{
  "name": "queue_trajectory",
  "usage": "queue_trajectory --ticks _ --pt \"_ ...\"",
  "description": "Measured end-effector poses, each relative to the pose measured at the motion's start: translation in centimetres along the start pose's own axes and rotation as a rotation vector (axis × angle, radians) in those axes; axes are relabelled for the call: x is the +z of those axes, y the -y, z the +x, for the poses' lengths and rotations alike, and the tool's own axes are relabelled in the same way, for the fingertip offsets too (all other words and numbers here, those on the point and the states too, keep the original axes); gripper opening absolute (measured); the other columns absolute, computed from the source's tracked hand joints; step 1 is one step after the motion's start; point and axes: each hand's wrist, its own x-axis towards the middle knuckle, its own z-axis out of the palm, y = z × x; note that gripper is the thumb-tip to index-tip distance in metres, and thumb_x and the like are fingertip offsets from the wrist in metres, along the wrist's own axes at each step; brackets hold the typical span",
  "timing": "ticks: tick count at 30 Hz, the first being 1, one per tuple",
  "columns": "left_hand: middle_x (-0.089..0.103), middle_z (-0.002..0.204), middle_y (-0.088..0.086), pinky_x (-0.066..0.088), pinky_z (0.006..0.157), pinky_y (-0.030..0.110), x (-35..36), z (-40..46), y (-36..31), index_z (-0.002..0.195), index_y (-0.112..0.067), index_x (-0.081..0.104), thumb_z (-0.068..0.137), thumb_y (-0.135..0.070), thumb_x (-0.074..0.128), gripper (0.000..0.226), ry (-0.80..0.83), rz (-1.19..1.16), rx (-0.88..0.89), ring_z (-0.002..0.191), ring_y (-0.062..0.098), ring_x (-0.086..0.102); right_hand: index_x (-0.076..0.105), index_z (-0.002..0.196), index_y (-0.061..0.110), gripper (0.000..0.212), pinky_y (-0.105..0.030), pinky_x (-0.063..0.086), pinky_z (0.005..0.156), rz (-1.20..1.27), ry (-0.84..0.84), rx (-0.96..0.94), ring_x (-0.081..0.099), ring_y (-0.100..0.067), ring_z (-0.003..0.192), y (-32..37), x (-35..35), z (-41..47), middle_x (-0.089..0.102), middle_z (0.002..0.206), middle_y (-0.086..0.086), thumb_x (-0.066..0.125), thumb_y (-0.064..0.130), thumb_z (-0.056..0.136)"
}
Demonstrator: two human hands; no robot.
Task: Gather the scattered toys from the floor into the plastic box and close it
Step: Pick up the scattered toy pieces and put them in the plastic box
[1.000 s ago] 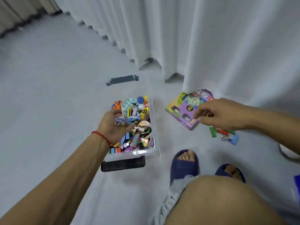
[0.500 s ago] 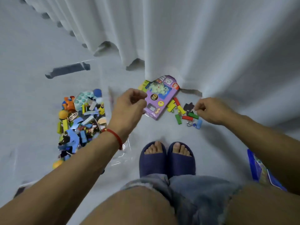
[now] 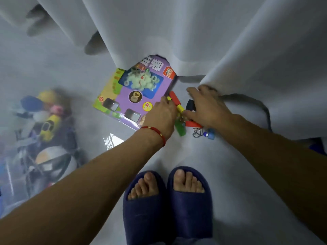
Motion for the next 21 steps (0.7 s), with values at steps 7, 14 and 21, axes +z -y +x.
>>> queue_trajectory --ticks 7,14,21 --pt "0.047 0.127 0.02 0.049 0.092 0.04 2.1 0.9 -1.1 0.135 -0.003 0.045 0.099 -0.02 0.052 0.04 -0.025 0.179 -0.052 0.109 0.033 0.052 0.049 0.129 0.025 0.054 -0.048 0.046 0.101 -0.011 -0.073 0.03 0.034 -0.036 0.131 0.4 2.3 0.5 0.038 0.137 -0.014 0.077 0.03 0.083" --pt "0.045 0.125 0.02 0.046 0.076 0.036 1.9 1.3 -0.5 0.128 -0.003 0.049 0.099 -0.011 0.049 0.029 -0.059 0.089 -0.046 0.087 0.028 0.049 0.062 0.107 0.022 0.037 -0.032 0.051 0.084 0.229 -0.094 -0.009 0.05 -0.028 0.111 -0.4 1.3 0.6 0.037 0.13 -0.011 0.084 0.015 0.079" --pt "0.048 0.127 0.019 0.055 0.091 0.04 3.3 0.5 0.0 0.13 -0.005 0.053 0.094 -0.009 0.061 0.037 -0.07 0.024 -0.045 0.104 0.031 0.057 0.065 0.101 0.014 0.016 -0.021 0.049 0.062 0.262 -0.097 -0.101 0.066 -0.018 0.084 -1.0 0.2 0.7 0.067 0.1 -0.003 0.072 0.008 0.088"
